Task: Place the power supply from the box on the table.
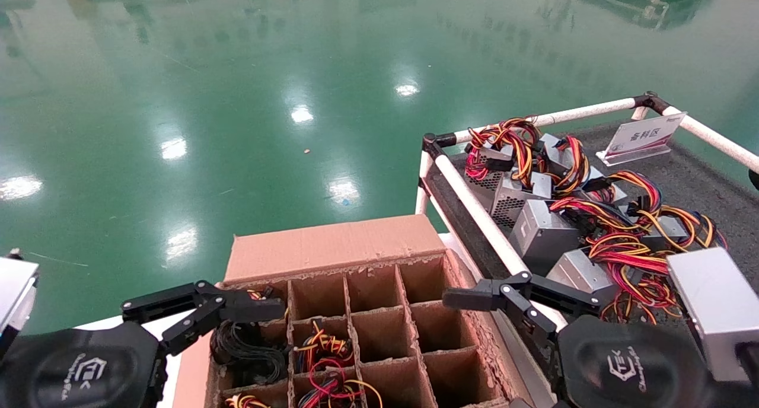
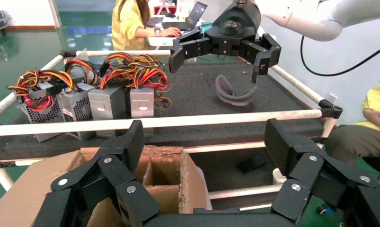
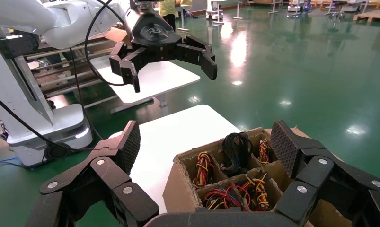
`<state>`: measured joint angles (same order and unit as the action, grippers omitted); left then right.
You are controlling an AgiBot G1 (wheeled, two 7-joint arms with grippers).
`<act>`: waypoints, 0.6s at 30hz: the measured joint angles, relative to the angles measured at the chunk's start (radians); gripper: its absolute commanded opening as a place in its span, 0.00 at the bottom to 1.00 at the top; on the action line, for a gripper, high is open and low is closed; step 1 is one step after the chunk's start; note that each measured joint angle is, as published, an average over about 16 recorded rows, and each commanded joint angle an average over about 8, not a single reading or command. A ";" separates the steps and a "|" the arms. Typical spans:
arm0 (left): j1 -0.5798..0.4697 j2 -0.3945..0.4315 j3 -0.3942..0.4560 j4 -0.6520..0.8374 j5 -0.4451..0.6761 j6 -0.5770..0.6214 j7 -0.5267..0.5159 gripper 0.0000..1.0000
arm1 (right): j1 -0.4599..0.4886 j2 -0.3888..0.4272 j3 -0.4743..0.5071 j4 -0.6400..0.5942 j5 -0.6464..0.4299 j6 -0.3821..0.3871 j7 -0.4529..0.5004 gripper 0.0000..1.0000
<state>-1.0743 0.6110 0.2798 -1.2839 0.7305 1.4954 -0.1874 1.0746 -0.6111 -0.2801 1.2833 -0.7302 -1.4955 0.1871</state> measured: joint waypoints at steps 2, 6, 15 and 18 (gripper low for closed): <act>0.000 0.000 0.000 0.000 0.000 0.000 0.000 0.00 | 0.000 0.000 0.000 0.000 0.000 0.000 0.000 1.00; 0.000 0.000 0.000 0.000 0.000 0.000 0.000 0.00 | 0.000 0.000 0.000 0.000 0.000 0.000 0.000 1.00; 0.000 0.000 0.000 0.000 0.000 0.000 0.000 0.00 | 0.000 0.000 0.000 0.000 0.000 0.000 0.000 1.00; 0.000 0.000 0.000 0.000 0.000 0.000 0.000 0.00 | 0.000 0.000 0.000 0.000 0.000 0.000 0.000 1.00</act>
<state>-1.0744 0.6110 0.2798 -1.2839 0.7302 1.4952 -0.1874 1.0747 -0.6111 -0.2801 1.2833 -0.7304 -1.4955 0.1871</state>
